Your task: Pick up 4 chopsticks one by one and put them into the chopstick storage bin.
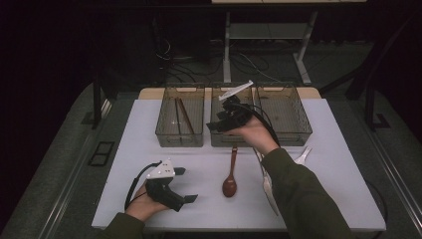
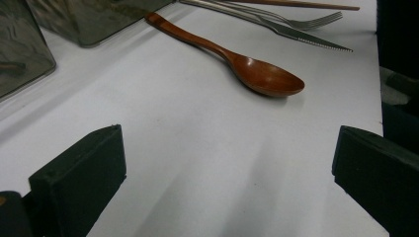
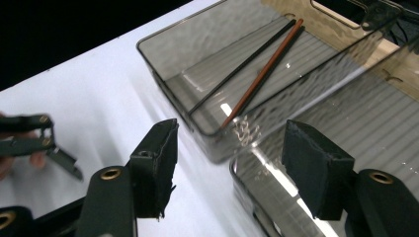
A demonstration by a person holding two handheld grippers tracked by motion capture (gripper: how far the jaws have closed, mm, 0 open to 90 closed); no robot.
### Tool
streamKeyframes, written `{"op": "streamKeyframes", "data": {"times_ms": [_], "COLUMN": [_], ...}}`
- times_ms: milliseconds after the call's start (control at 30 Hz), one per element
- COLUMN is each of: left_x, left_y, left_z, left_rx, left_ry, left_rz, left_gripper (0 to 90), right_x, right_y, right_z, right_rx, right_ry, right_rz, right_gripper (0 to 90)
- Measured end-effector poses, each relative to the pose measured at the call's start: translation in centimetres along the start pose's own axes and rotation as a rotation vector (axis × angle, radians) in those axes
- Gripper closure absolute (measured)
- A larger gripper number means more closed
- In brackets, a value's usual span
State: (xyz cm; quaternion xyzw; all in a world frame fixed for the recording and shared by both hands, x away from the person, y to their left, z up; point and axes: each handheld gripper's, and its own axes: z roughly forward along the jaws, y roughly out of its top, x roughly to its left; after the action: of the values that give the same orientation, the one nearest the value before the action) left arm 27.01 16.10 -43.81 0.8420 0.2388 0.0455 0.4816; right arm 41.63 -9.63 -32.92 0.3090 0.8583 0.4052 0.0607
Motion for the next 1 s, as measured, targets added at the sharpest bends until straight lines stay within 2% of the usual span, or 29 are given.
{"op": "streamKeyframes", "data": {"times_ms": [167,300,533,1000], "left_x": [-0.1,-0.1,-0.1,0.0], "left_y": [0.0,0.0,-0.1,-0.1], "left_z": [0.0,-0.1,0.0,0.1], "left_rx": [0.007,0.02,0.015,0.024], "left_ry": [-0.002,-0.002,0.0,0.003], "left_rz": [-0.001,0.014,0.008,0.015], "left_gripper": [0.0,0.0,0.0,0.0], "right_x": [-0.1,-0.2,-0.5,-1.5], "right_y": [-1.4,-2.6,-5.1,-10.6], "right_z": [-1.8,-3.1,-4.9,-8.1], "right_rx": [-0.013,-0.033,-0.064,-0.106], "right_ry": [-0.004,-0.005,-0.005,-0.041], "right_rz": [-0.01,-0.015,-0.022,0.014], "right_gripper": [38.1,37.4,35.8,35.3]}}
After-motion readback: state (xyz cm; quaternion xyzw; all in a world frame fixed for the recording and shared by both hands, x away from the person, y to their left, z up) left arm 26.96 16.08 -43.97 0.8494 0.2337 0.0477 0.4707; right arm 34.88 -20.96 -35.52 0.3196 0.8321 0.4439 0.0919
